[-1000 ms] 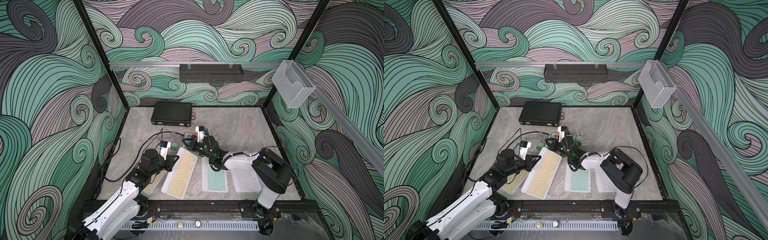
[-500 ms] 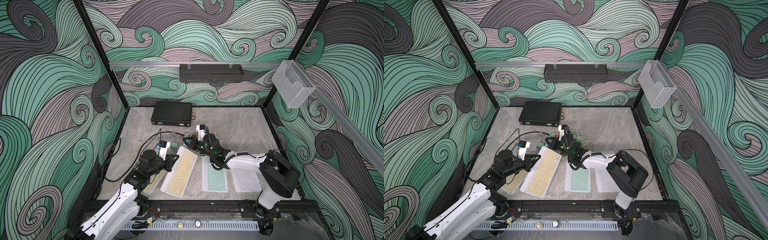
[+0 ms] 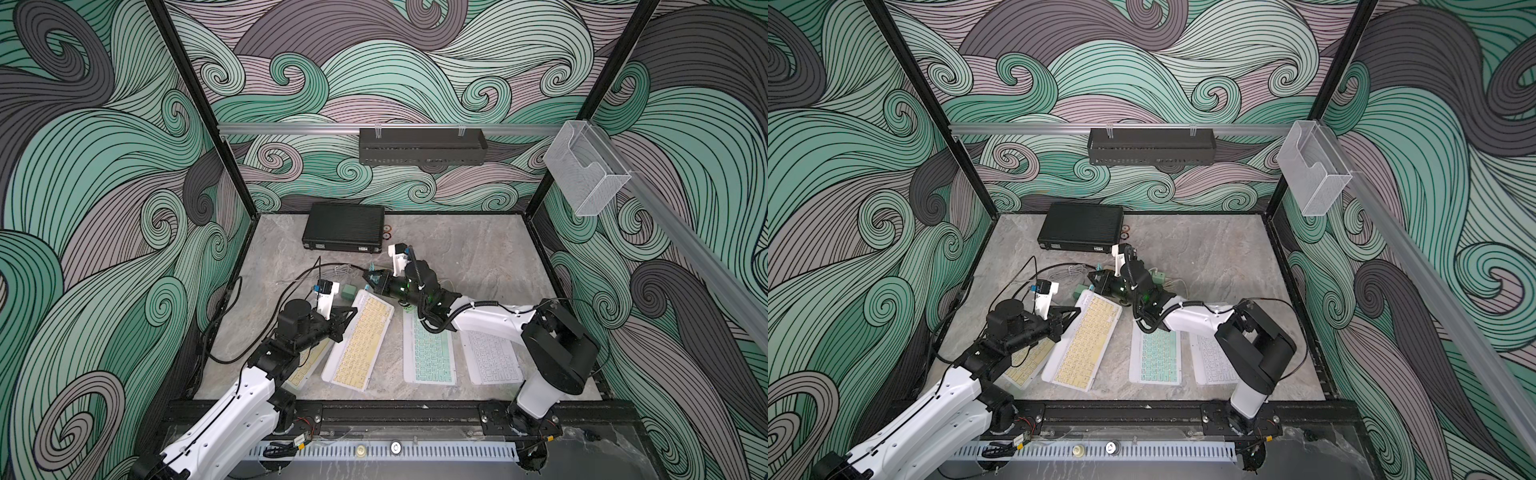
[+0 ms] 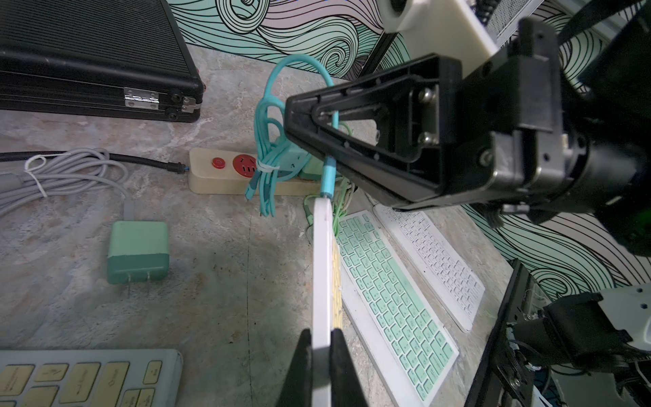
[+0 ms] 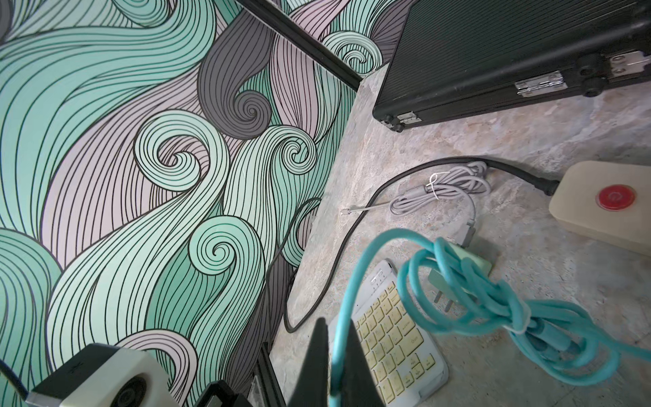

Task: Unplug the wireless keyboard
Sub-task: Remove the power cord from the keyboard, then place the keyboard at the center of the board.

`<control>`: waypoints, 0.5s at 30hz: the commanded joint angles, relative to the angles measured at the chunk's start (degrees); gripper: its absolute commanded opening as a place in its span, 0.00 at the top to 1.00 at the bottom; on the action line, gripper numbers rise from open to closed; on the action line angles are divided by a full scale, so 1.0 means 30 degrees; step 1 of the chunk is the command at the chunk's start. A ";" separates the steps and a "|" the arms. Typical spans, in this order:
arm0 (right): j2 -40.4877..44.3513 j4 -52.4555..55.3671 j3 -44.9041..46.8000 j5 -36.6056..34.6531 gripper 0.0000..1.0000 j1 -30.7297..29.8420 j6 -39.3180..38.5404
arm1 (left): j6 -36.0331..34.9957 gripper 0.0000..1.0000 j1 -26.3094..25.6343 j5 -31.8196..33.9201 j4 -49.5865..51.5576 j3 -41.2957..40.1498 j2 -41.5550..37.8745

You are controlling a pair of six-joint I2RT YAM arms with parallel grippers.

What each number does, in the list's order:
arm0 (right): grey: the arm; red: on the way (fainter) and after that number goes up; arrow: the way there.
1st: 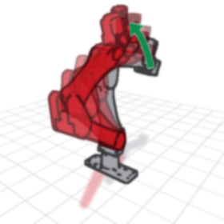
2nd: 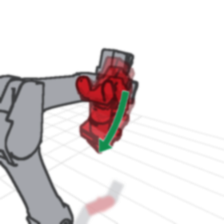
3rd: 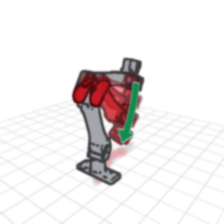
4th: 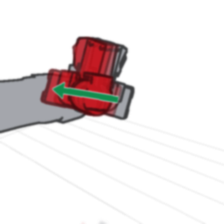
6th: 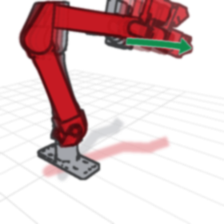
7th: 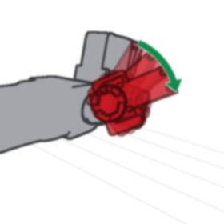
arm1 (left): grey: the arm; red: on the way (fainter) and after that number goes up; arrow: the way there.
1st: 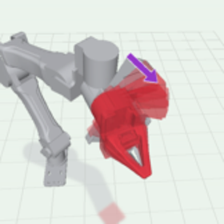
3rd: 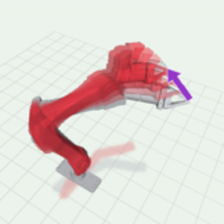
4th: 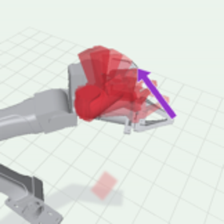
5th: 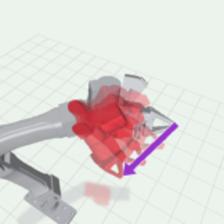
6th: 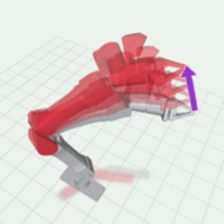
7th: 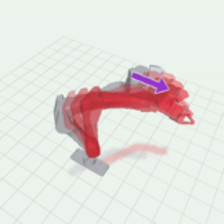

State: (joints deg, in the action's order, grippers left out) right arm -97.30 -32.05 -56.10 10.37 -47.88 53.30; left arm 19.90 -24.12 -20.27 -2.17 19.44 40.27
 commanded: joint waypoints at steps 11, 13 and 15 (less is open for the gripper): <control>-0.0566 -0.2061 -0.0874 0.0759 1.00 0.2943 0.1101 | -0.0890 1.00 0.0286 0.1546 0.2644 -0.0797 -0.0197; -0.0771 -0.1960 -0.1174 0.1204 1.00 0.2899 0.0987 | -0.0891 1.00 0.0277 0.1543 0.2681 -0.0823 -0.0267; -0.0900 -0.1916 -0.1361 0.1404 1.00 0.2893 0.0868 | -0.0883 1.00 0.0282 0.1572 0.2660 -0.0834 -0.0327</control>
State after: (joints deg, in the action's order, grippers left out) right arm -98.94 -35.03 -58.43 12.58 -37.87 54.83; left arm 20.67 -23.05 -16.78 1.83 17.50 39.75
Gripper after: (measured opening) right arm 0.073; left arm 0.086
